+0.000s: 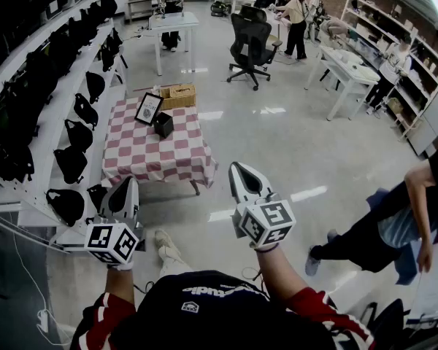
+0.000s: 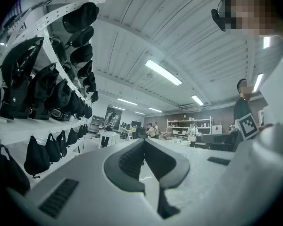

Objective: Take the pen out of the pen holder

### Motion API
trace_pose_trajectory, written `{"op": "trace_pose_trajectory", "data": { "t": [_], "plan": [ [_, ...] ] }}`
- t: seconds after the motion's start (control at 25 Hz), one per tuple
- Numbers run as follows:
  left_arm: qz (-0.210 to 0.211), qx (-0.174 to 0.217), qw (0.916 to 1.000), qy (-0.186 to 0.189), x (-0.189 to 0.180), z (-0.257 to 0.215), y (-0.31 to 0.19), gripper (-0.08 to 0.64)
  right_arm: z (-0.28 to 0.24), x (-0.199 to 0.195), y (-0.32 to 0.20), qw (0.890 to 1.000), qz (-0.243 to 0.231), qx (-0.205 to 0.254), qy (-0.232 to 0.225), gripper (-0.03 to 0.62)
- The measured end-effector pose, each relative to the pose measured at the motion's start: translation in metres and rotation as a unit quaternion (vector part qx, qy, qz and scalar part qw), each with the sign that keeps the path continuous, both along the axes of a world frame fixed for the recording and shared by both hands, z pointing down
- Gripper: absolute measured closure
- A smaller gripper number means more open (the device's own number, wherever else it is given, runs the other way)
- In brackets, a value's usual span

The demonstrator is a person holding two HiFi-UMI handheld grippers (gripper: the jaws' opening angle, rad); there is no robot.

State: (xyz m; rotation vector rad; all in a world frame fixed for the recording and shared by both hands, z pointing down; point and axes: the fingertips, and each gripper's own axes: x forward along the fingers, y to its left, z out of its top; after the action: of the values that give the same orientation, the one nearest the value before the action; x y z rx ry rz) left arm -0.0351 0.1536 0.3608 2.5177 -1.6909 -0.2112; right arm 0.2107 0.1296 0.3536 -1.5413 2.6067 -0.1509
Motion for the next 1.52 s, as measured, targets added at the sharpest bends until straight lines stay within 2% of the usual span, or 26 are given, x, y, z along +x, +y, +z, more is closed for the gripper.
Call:
{"op": "trace_pose_trajectory", "data": {
  "t": [0.72, 1.12, 1.52],
  "plan": [
    [0.012, -0.006, 0.9999, -0.010, 0.012, 0.006, 0.002, 0.557, 0.008, 0.005, 0.009, 1.000, 0.003, -0.007, -0.005, 0.598],
    [0.015, -0.018, 0.9997, -0.011, 0.013, 0.017, 0.000, 0.557, 0.020, -0.008, 0.011, 0.999, -0.023, -0.023, -0.011, 0.597],
    [0.013, -0.027, 0.9994, -0.017, 0.009, 0.023, -0.016, 0.557, 0.027, -0.013, -0.004, 0.999, -0.028, -0.035, -0.010, 0.597]
  ]
}}
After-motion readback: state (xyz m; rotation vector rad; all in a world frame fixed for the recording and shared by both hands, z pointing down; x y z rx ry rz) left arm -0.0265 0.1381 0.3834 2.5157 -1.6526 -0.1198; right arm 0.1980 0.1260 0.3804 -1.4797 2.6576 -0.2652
